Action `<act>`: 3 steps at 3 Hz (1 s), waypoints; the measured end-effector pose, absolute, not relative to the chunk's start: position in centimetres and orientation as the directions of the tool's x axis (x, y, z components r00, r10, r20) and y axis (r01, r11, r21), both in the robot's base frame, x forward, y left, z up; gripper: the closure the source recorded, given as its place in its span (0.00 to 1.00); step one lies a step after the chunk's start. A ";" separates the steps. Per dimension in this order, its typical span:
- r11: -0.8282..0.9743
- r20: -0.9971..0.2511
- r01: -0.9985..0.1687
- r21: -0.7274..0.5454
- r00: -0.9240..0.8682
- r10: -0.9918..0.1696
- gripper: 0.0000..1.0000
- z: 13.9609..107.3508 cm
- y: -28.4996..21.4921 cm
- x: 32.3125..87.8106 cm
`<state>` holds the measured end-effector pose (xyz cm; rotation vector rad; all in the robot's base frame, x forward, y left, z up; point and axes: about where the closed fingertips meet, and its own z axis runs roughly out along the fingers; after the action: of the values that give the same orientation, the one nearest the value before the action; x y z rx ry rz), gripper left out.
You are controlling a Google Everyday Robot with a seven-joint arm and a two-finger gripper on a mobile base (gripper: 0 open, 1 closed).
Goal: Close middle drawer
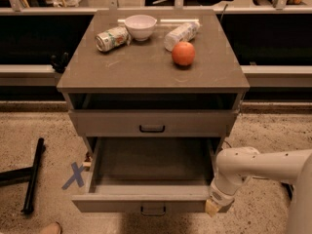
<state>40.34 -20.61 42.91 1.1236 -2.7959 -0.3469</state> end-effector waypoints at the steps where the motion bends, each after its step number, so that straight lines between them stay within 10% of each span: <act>1: 0.721 -0.002 -0.656 0.224 -0.740 -0.673 1.00 42.7 -20.3 41.2; 3: 0.750 -0.007 -0.624 0.219 -0.769 -0.639 1.00 41.7 -20.5 41.9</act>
Offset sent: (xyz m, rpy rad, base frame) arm 0.0089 0.0028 -0.0017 -0.0077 -0.0308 -0.0281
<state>41.95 -20.51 41.66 1.0387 -2.8743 -0.3223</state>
